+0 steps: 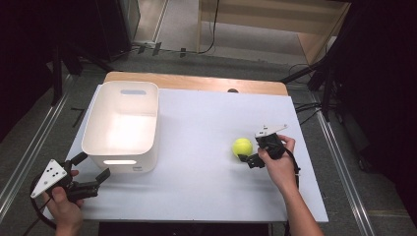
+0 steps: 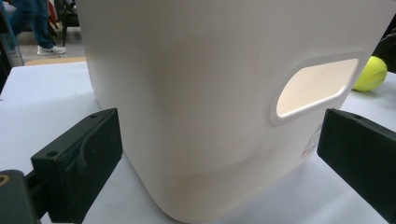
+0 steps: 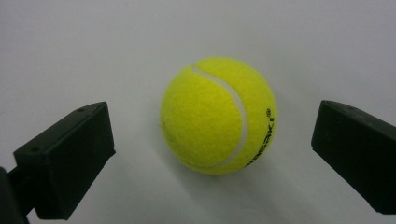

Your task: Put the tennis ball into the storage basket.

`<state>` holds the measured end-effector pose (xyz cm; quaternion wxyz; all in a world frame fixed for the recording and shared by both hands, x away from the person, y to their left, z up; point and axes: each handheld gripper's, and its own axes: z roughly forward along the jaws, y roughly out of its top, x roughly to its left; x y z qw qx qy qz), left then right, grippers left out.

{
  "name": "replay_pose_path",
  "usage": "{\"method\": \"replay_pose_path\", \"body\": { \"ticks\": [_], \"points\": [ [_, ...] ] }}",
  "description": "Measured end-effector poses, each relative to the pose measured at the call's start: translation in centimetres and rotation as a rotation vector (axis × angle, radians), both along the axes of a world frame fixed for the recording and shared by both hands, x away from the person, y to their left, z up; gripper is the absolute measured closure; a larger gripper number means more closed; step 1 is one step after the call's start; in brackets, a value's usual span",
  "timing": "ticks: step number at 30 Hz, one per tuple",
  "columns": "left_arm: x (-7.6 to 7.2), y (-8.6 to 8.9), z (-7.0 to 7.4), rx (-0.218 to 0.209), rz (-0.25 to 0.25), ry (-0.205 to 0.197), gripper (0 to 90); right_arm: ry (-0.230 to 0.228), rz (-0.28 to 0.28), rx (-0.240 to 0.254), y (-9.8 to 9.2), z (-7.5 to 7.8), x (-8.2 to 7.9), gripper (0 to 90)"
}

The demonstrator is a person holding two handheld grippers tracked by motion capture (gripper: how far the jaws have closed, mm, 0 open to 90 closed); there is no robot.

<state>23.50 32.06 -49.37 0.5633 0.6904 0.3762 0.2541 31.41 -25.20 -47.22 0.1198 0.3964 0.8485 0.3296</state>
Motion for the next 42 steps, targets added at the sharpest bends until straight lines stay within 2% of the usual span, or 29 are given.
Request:
{"method": "replay_pose_path", "body": {
  "ticks": [16, 30, 42],
  "points": [
    [0.0, 0.0, 0.0, 0.001, 0.000, 0.000, 0.2, 0.091, 0.015, -0.047, 0.9, -0.4, 1.2, 0.0],
    [0.0, 0.0, 0.0, -0.001, -0.001, -0.001, 0.2, 0.135, 0.038, -0.076, 1.6, -0.5, 2.2, 0.0],
    [0.0, 0.0, 0.0, 0.000, -0.001, 0.001, 0.2, 0.153, 0.038, -0.095, 1.7, -1.1, 2.8, 0.0]
  ]
}}
